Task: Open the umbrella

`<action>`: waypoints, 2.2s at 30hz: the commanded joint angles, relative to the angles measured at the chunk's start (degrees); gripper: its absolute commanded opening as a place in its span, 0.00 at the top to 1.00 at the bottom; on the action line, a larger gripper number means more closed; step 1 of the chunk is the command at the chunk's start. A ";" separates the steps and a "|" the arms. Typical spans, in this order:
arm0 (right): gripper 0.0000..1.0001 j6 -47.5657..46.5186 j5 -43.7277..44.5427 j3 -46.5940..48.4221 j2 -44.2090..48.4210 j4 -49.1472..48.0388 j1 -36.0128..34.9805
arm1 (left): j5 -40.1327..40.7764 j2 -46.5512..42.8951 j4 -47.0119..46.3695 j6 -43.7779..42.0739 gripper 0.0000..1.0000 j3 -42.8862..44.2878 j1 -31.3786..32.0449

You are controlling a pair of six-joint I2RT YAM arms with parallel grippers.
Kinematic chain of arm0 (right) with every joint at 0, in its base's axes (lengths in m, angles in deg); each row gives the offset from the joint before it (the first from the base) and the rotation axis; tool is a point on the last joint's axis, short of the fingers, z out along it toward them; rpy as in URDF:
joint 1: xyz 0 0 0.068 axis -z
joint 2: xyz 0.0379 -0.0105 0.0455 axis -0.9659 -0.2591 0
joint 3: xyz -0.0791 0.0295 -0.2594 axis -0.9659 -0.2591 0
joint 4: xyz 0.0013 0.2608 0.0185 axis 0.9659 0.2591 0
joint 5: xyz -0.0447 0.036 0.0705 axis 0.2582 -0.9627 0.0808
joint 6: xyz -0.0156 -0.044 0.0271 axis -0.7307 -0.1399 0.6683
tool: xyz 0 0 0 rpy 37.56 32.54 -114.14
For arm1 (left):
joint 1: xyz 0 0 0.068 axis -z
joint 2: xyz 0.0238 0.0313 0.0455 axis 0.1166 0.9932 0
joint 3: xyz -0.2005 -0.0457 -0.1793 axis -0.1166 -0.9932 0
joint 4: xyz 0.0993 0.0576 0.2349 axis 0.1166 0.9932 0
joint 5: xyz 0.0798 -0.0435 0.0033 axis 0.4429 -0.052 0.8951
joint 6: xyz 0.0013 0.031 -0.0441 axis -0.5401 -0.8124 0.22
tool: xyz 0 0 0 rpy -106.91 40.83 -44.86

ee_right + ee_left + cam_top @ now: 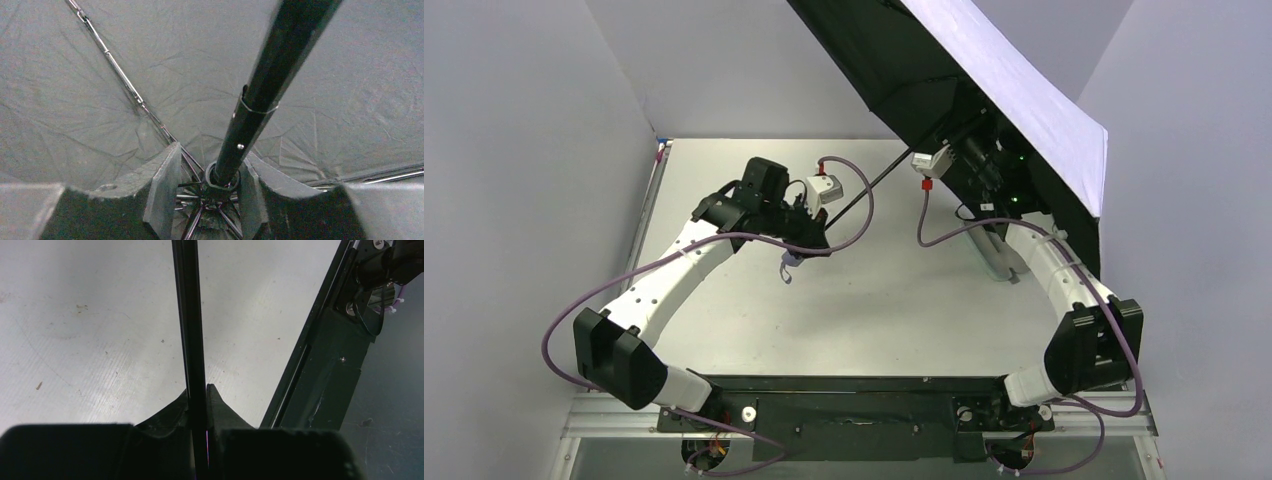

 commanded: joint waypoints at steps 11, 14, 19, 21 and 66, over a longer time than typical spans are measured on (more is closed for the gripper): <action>0.44 -1.29 11.49 -6.80 5.71 1.19 -3.67 | -2.70 -0.27 7.41 0.37 1.00 1.36 -0.06; 0.40 -1.64 11.04 -7.76 5.97 1.74 -4.68 | -2.71 -0.18 7.12 0.72 1.00 1.42 -0.06; 0.37 -1.37 10.80 -9.10 6.11 1.51 -6.57 | -2.67 -0.13 6.73 1.03 1.00 1.44 -0.05; 0.37 -1.42 10.31 -10.02 6.56 1.27 -7.20 | -2.44 -0.10 6.75 1.08 1.00 1.57 -0.08; 0.36 11.21 14.57 -29.92 27.52 4.37 -14.51 | 16.71 -27.09 -43.29 26.97 1.00 -31.10 -5.39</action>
